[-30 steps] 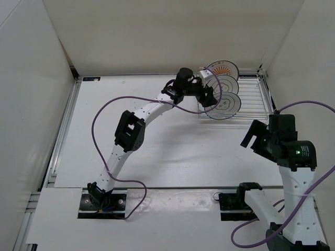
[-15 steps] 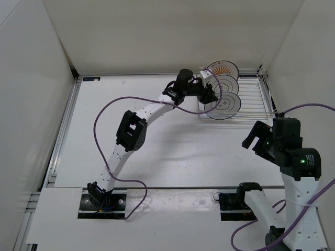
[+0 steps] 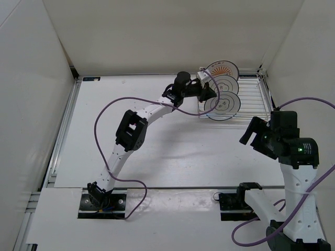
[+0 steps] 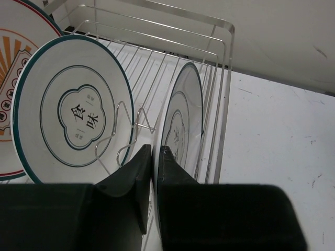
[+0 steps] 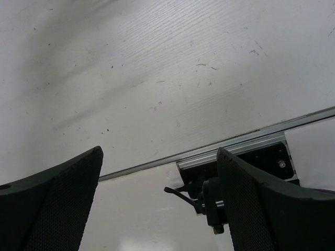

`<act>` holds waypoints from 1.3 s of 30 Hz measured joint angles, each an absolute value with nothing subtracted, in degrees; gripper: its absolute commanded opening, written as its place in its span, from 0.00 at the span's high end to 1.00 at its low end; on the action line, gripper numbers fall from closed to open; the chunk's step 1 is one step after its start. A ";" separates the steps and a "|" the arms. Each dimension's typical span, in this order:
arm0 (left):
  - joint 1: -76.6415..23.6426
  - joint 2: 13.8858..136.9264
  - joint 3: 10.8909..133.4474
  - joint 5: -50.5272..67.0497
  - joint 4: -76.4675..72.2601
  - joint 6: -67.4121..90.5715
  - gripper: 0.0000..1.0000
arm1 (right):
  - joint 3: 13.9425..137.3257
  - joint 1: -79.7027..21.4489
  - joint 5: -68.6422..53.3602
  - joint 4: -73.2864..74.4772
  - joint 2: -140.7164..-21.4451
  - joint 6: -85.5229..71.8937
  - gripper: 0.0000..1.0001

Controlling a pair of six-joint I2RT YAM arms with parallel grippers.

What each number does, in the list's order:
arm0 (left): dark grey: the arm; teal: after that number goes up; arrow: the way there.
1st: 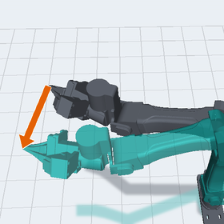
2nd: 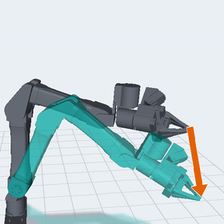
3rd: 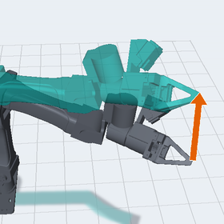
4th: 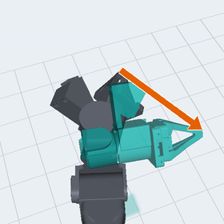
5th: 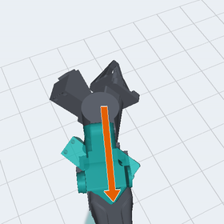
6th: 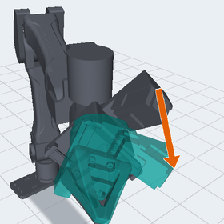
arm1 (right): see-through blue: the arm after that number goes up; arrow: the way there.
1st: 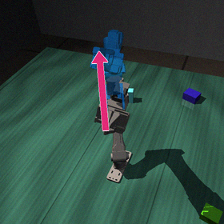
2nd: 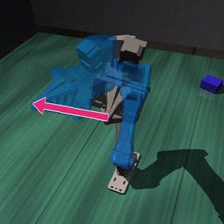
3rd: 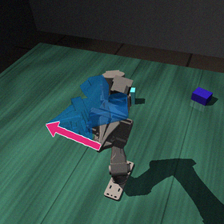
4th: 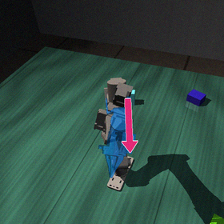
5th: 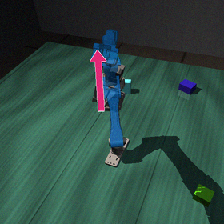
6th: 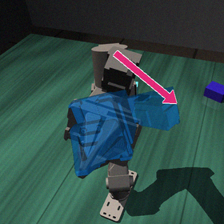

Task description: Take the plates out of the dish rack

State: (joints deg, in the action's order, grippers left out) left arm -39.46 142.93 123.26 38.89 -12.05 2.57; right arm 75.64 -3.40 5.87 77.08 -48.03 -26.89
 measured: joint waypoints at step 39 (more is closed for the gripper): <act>-41.01 141.32 125.69 31.97 -13.85 -6.57 1.00 | 75.18 -3.40 4.05 77.12 -49.98 -21.80 0.10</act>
